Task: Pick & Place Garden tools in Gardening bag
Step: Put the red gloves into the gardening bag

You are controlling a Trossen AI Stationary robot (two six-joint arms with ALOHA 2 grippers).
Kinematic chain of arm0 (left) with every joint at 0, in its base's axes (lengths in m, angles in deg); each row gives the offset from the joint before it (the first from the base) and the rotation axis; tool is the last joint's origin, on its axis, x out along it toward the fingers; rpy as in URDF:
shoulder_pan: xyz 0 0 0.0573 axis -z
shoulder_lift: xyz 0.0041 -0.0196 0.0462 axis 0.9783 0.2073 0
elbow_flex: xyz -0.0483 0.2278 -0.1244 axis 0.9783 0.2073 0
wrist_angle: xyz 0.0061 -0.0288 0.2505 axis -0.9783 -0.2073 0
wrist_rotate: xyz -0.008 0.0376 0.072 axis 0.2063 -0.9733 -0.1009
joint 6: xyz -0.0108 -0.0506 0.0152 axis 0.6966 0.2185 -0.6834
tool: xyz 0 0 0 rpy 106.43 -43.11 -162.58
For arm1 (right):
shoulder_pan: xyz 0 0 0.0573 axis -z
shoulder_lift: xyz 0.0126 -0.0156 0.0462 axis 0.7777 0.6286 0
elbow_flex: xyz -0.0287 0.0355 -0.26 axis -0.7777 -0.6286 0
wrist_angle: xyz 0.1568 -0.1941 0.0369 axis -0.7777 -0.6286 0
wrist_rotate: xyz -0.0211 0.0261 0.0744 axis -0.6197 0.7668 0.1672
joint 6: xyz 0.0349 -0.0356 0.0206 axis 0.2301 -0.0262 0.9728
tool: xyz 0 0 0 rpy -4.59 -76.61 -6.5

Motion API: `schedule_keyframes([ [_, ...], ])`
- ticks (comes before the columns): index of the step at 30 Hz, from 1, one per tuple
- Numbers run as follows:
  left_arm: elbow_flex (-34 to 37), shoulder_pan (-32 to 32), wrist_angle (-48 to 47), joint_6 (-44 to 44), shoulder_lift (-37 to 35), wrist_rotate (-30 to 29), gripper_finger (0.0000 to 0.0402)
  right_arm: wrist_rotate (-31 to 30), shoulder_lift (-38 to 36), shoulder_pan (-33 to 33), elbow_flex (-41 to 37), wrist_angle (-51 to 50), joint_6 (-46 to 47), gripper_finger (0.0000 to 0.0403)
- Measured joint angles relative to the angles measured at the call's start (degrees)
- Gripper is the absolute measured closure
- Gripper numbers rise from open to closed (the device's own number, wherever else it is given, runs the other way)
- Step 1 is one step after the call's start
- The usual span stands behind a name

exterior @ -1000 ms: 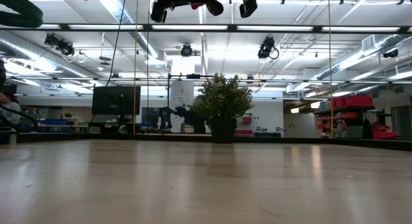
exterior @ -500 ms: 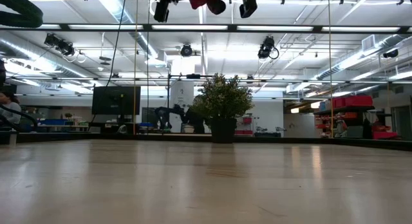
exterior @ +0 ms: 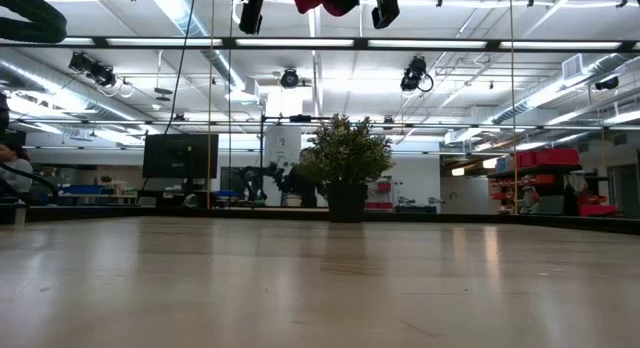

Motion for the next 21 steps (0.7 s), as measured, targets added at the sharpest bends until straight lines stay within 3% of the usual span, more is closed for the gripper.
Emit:
schedule_keyframes([
  [4, 0.0, 0.0, 0.0, 0.0, 0.0, 0.0, 0.0388, 0.0, 0.0, 0.0, 0.0, 0.0, 0.0, 0.0379],
  [12, 0.0, 0.0, -0.1, 2.2, 0.0, -1.3, 0.0386, 0.0, 0.0, 0.0, 0.0, 0.0, -0.4, 0.0366],
  [21, 0.0, 1.2, -0.3, 2.3, 0.0, -2.9, 0.0388, 1.1, 0.0, 0.0, 0.0, 0.5, 0.9, 0.0310],
])
